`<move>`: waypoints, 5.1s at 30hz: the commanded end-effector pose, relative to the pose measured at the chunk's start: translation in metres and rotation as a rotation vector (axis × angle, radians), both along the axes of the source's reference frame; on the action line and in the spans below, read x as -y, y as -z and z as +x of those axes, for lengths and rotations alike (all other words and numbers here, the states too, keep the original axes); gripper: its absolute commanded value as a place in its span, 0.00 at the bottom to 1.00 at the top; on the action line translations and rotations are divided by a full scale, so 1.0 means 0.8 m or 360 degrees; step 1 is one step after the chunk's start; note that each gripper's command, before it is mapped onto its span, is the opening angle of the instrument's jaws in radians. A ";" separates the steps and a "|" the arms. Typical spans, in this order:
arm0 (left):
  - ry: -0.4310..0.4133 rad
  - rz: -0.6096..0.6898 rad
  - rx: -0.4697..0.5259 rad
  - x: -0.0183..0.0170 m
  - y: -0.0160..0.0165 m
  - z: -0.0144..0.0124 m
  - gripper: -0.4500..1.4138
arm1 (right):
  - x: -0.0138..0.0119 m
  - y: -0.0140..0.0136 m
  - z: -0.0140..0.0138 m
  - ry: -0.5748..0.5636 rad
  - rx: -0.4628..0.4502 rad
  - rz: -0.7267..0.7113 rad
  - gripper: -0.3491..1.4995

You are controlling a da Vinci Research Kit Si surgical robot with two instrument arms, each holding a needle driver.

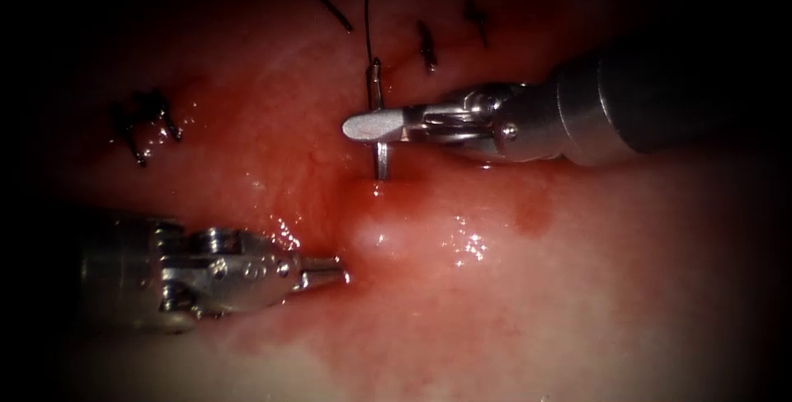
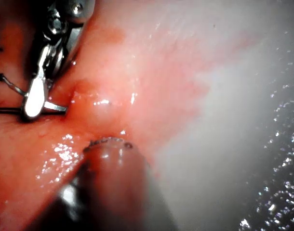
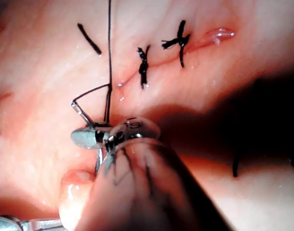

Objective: Wound Closure

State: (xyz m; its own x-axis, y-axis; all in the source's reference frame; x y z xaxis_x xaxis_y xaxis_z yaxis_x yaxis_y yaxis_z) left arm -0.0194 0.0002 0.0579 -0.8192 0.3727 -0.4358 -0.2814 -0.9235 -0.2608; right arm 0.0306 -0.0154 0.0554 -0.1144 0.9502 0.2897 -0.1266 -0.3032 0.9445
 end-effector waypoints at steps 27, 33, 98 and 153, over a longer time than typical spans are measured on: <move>-0.0003 0.0006 0.0002 0.0012 -0.0006 -0.0007 0.26 | 0.0074 0.0024 0.0023 0.0039 -0.0113 0.0417 0.00; -0.0003 0.0006 0.0002 0.0012 -0.0006 -0.0007 0.26 | 0.0087 0.0021 0.0019 0.0032 -0.0106 0.0458 0.00; -0.0063 -0.0219 0.0256 -0.0006 0.0108 -0.0067 0.16 | 0.0079 0.0006 -0.0012 -0.0019 -0.0080 0.0459 0.00; -0.0052 -0.0158 0.0181 0.0011 0.0006 -0.0054 0.19 | 0.0111 0.0035 -0.0002 0.0019 -0.0031 0.0458 0.00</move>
State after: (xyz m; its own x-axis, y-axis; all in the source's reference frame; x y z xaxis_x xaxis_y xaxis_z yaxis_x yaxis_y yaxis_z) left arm -0.0230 0.0004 0.0570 -0.7726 0.3002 -0.5594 -0.2288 -0.9536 -0.1958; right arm 0.0299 -0.0234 0.0522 -0.0981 0.8304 0.5484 -0.1160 -0.5569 0.8225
